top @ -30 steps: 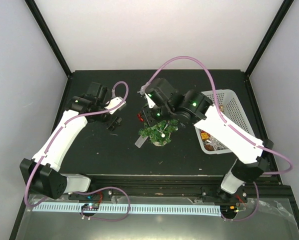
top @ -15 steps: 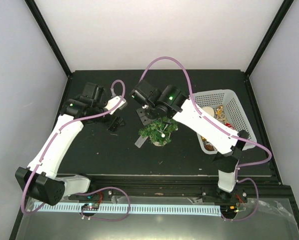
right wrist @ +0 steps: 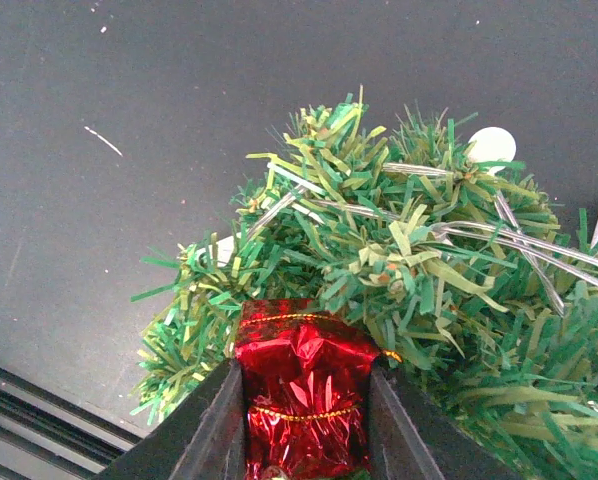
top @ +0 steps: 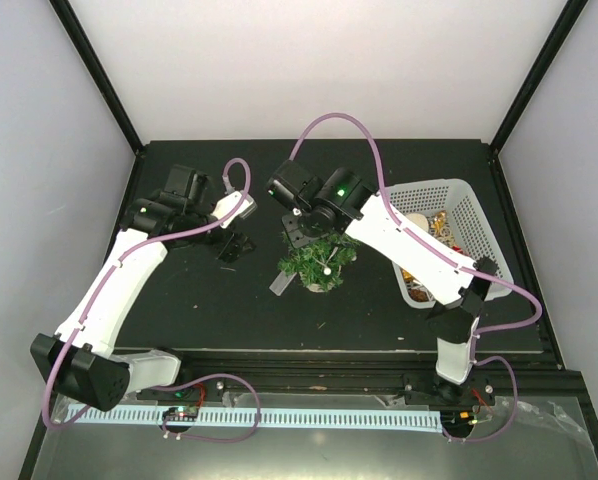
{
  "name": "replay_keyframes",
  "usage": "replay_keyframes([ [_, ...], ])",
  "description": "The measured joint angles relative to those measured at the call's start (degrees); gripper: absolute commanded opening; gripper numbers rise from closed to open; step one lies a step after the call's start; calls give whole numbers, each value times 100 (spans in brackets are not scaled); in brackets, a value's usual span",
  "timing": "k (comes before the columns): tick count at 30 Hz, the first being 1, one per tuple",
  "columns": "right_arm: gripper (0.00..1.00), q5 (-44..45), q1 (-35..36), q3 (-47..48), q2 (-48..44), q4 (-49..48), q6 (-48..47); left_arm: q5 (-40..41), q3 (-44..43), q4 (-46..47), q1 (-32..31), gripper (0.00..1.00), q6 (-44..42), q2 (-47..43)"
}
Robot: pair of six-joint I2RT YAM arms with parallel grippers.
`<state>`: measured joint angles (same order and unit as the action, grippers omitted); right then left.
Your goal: Decorate the small christmas tree
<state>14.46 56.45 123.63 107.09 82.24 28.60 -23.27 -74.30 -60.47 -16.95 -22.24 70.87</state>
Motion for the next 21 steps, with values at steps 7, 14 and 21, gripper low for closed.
replay_keyframes([
  [7, 36, -2, -20, -240, 0, -68, 2, -42, 66, 15, 0, 76, 0, -2],
  [14, 52, 0, -42, -293, 0, -109, -4, -103, 76, 17, 0, 76, 0, -2],
  [21, 60, -7, -42, -267, 0, -94, 2, -142, 96, 28, 0, 76, 0, -2],
])
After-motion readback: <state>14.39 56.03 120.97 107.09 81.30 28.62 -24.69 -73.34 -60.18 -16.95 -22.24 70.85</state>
